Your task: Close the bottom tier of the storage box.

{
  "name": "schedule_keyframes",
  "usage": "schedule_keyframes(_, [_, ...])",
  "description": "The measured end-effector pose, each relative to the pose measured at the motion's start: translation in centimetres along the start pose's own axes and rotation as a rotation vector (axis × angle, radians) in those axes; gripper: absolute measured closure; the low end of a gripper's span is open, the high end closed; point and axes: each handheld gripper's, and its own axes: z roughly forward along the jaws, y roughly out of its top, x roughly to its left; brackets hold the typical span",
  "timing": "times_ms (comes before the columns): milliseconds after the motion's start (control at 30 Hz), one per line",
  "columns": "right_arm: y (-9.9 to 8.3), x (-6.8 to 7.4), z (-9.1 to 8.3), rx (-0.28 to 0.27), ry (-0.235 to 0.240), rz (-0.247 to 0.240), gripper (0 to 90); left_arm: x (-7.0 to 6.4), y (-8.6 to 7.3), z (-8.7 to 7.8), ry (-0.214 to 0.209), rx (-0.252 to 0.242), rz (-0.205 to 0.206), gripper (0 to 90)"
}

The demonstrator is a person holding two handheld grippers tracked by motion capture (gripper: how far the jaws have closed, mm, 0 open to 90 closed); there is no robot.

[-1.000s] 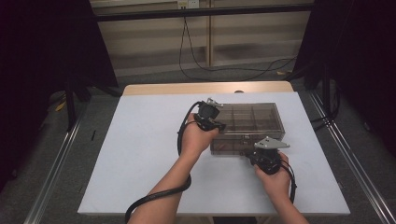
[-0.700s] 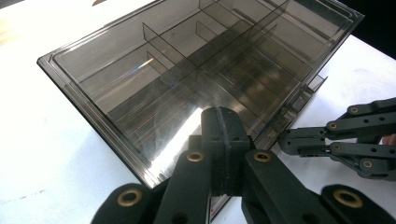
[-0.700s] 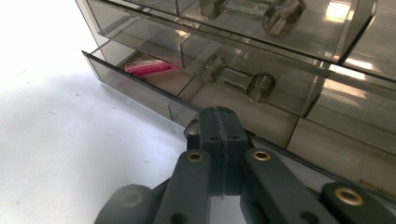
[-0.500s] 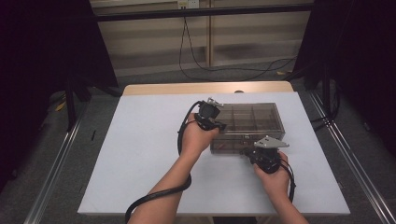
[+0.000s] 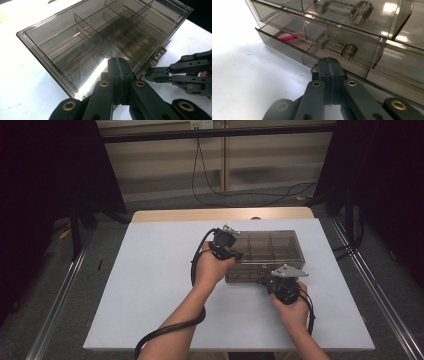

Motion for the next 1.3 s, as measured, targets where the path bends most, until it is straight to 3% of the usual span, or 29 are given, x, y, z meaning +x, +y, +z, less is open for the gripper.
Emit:
schedule_keyframes(667, [0.04,-0.02,0.15,-0.002,-0.008,0.004,90.0,-0.04,-0.1,-0.01,0.001,-0.007,-0.006,90.0])
schedule_keyframes(967, [-0.78,-0.26,-0.18,0.015,-0.008,0.011,90.0,-0.06,-0.11,0.01,0.0,-0.01,-0.008,90.0])
schedule_keyframes(1300, [-0.71,-0.01,0.28,0.018,-0.029,-0.008,90.0,-0.04,-0.12,-0.01,0.001,-0.009,-0.007,90.0])
